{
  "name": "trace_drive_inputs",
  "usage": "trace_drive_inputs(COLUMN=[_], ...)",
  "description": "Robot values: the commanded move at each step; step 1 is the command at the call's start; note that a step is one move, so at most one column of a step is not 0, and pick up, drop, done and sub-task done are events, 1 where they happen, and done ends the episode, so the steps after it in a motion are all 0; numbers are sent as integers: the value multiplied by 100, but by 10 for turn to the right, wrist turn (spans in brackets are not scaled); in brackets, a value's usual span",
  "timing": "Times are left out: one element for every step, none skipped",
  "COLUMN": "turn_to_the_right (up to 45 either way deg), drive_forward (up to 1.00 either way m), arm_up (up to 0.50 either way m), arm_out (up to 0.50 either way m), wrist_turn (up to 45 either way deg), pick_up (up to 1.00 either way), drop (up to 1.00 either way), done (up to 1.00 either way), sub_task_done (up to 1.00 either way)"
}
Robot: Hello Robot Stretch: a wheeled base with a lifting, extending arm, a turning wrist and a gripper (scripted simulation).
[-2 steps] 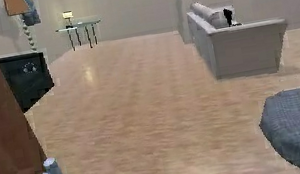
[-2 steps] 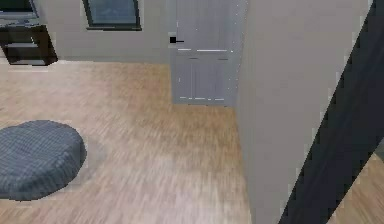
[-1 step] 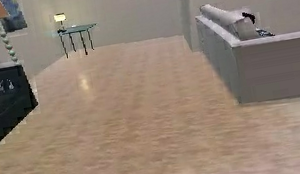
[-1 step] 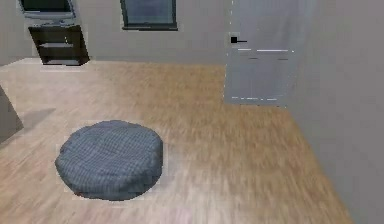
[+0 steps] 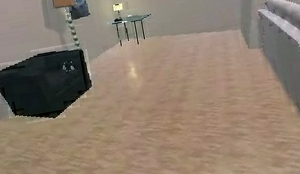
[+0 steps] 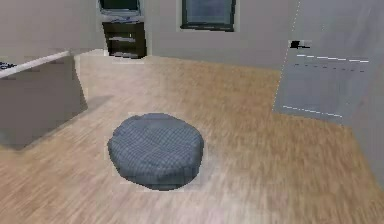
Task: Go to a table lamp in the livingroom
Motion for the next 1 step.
trace_drive_inputs(turn_to_the_right=[-30], drive_forward=[0], arm_up=[0], arm_out=[0], wrist_turn=[0], pick_up=[0], drop=[0], done=[0], sub_task_done=[0])
